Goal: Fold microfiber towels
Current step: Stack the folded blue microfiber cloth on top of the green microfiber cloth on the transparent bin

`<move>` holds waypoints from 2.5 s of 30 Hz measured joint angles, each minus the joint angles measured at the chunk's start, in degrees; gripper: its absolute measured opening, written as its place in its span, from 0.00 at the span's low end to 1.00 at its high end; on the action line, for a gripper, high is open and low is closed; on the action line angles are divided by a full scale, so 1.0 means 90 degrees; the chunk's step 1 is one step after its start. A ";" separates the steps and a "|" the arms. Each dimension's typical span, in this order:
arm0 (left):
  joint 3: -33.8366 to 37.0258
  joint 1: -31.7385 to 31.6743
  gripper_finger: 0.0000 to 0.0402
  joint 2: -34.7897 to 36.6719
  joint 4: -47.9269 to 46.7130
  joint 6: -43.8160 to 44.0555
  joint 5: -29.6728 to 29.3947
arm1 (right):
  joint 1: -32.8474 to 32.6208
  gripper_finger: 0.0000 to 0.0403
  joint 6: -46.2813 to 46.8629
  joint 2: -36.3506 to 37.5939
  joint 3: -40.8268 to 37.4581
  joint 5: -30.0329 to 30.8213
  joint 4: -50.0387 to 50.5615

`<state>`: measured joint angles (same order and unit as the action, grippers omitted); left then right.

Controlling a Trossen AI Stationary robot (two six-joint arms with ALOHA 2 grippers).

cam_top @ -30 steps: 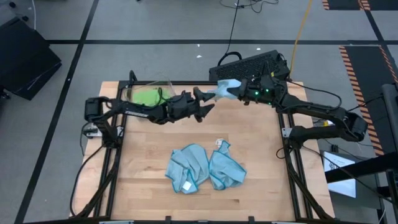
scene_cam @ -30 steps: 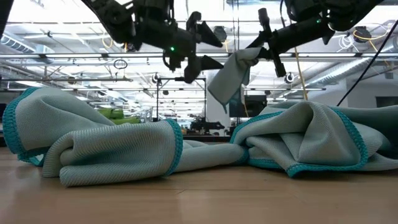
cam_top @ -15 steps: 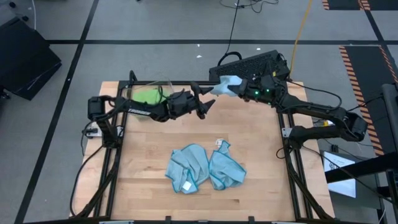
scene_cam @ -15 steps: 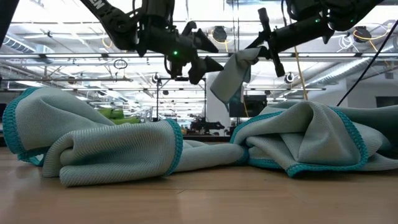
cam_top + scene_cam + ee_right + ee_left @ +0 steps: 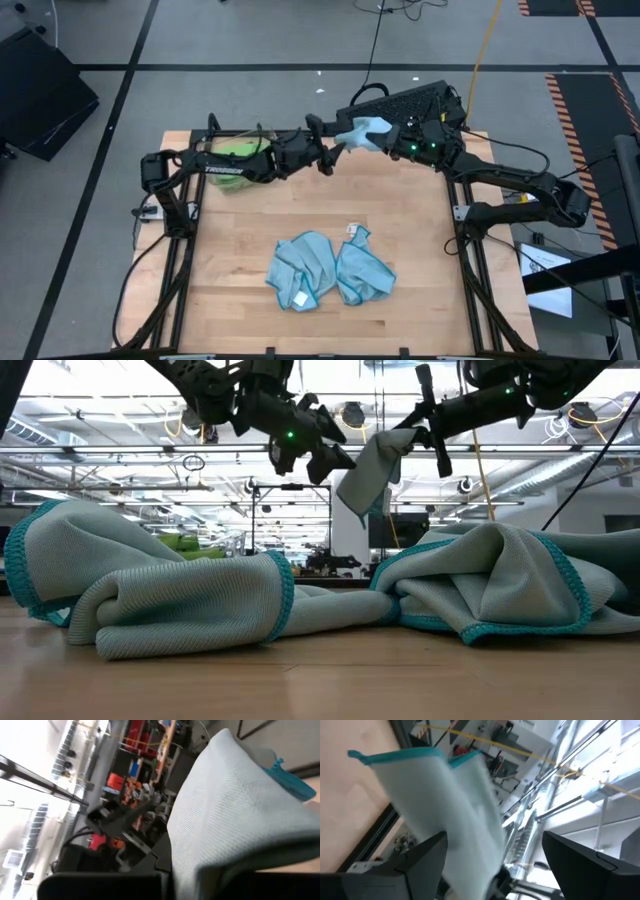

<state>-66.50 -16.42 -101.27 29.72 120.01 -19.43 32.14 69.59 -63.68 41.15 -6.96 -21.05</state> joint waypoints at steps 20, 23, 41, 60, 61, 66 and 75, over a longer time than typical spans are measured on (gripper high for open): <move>-0.0713 0.0152 0.82 -0.1419 0.1108 0.0815 -0.0292 | -0.0053 0.04 0.0087 -0.0019 0.0000 0.0225 -0.0148; -0.0961 0.0080 0.82 -0.1574 0.1200 0.0594 -0.0292 | -0.0049 0.04 0.0191 -0.0019 0.0000 0.0245 -0.0228; -0.1134 -0.0194 0.45 -0.1557 0.1197 -0.0372 -0.0345 | -0.0039 0.06 0.0319 -0.0019 0.0000 0.0092 -0.0256; -0.1134 -0.0767 0.03 -0.0996 0.1874 -0.3397 -0.0767 | 0.0720 0.69 0.0690 -0.0006 0.0000 -0.1352 0.0173; -0.1134 -0.0808 0.03 -0.0874 0.1666 -0.3669 -0.0904 | 0.0750 0.72 0.0694 0.0021 0.0000 -0.1457 0.0209; -0.1127 -0.0980 0.03 -0.0041 0.0278 -0.5032 -0.1619 | 0.0884 0.78 0.0669 0.0221 0.0000 -0.1768 0.0561; -0.0920 -0.0794 0.03 0.1371 -0.4180 -0.4480 -0.3723 | 0.1269 0.79 0.0574 0.0304 0.0000 -0.2585 0.0895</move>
<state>-74.78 -23.57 -88.93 -7.90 79.68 -52.94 43.56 74.76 -60.95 41.15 -30.22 -13.00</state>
